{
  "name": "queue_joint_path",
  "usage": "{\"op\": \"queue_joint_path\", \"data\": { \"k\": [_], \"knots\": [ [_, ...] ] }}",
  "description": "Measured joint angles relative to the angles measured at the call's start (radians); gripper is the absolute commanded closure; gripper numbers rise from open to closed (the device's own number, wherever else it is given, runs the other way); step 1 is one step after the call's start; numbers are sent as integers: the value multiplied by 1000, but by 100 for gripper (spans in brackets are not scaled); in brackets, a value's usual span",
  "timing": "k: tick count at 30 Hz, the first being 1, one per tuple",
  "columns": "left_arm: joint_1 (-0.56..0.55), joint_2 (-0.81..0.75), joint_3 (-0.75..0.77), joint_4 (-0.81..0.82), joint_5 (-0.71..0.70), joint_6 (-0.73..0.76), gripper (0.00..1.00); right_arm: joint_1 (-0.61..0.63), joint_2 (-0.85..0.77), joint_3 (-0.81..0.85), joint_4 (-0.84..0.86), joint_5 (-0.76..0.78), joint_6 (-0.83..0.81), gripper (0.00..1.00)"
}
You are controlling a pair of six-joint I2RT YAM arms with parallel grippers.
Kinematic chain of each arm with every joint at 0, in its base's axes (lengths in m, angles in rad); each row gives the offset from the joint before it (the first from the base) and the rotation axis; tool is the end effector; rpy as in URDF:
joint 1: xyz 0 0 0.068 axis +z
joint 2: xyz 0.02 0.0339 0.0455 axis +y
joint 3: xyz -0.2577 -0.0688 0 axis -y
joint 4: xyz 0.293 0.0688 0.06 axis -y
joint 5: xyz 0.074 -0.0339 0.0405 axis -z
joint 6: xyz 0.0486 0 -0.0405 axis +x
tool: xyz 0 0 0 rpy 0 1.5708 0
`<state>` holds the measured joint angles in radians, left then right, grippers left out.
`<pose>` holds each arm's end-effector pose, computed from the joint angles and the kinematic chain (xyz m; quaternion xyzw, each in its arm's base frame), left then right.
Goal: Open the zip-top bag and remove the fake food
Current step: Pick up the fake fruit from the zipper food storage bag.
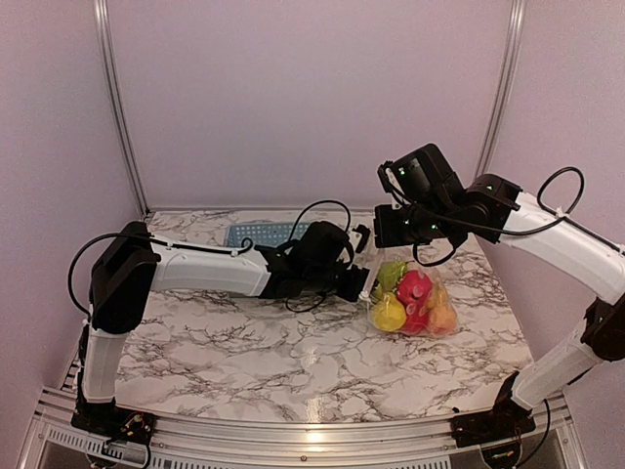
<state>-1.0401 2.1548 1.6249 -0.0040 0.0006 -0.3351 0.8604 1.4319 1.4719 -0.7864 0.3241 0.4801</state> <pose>0.2787 -0.4750 0.1698 0.3000 0.8151 -0.3147 0.3828 0.2484 0.2650 0.3589 -0.1074 0.9002 0.1298 0.4017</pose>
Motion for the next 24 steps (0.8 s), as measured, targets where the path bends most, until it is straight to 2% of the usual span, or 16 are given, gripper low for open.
{"op": "queue_joint_path", "data": {
  "k": [24],
  "knots": [
    [-4,-163,-156,111,96,10,63,3,-1,-25,16,25,11,100]
  ]
}}
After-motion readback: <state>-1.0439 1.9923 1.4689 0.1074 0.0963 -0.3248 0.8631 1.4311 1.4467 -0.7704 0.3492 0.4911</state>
